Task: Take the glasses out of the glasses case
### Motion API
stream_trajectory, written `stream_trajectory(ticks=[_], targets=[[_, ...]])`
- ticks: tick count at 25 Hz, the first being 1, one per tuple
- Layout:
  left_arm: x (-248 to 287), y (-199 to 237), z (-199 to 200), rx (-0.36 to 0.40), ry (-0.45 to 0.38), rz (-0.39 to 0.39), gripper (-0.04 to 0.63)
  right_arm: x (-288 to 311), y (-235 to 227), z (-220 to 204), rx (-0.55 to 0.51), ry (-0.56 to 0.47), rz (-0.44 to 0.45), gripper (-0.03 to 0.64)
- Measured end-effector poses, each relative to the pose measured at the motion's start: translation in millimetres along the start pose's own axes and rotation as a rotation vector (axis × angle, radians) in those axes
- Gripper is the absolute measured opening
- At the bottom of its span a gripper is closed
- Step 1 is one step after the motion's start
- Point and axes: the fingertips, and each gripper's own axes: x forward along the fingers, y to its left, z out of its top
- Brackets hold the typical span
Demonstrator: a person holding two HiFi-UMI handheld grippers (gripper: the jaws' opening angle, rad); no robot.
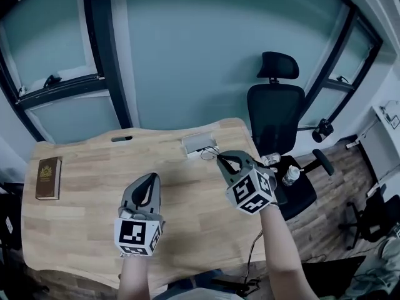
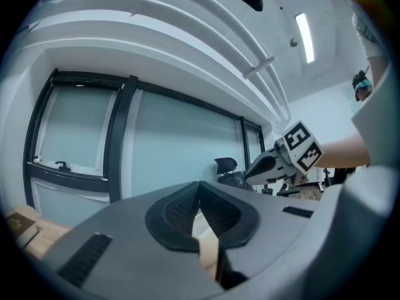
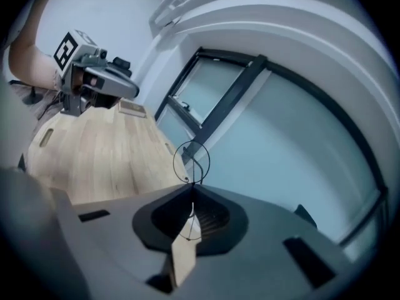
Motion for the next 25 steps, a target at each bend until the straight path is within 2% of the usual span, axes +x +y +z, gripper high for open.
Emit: stream_trajectory(ticks=[4,10,14,25], targets=[[-25.6,-10.9,17.6,0.013,-0.045,-0.040,0.015,-52.5,18.0,21.3,0.135,-0.067,-0.140,0.015],[-56.0,-31.5,41.1,0.034,-0.096,-0.080,0.017,-121.9,31.2,35.3,0.321,-0.174,-0.278,0.015],[-66.0,-44.4,54.1,0.039,-0.129,-0.073,0.017,-157.9,33.9,39.2,0.402,-0.244,-0.310,0.015],[-76.2,-85.4,84.1,0.076,-0.186,0.012,0.017,-226.0,19.7,36.5,0.472,-0.403,-0.344,0.015]])
